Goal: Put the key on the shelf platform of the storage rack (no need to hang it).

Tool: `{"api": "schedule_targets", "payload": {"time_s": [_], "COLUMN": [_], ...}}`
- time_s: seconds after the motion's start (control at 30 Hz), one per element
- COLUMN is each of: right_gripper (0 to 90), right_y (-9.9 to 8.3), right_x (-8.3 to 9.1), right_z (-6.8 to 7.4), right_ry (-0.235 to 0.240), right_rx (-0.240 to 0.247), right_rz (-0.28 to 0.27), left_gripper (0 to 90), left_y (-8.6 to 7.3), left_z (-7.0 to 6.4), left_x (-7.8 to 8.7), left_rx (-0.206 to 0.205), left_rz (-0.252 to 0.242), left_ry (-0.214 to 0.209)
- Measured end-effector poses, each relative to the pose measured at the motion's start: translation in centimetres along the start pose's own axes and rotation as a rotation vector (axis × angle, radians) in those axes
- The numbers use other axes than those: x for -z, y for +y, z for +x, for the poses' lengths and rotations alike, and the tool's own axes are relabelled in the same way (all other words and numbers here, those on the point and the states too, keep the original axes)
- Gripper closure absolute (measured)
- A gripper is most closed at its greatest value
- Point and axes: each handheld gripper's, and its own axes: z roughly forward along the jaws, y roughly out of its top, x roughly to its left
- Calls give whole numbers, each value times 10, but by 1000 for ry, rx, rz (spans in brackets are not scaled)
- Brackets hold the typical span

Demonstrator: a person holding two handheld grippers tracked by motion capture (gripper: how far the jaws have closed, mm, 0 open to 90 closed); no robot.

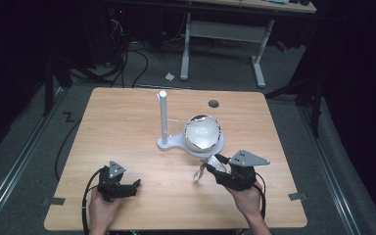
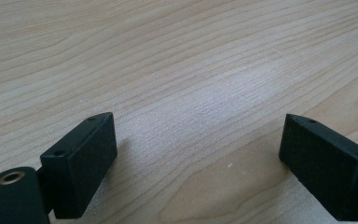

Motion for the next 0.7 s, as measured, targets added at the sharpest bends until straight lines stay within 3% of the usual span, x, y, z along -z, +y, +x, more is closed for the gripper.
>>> {"api": "schedule_targets", "payload": {"time_s": [0.23, 0.7], "right_gripper": [513, 514], "right_y": [9, 32], "right_x": [2, 12], "right_z": [-8, -28], "right_ry": [4, 1], "right_rx": [5, -25], "right_rz": [8, -32], "left_gripper": [114, 115], "left_y": [0, 0], "left_z": [0, 0], "left_x": [0, 0], "left_rx": [0, 1], "left_rz": [0, -1], "left_ry": [0, 1]}}
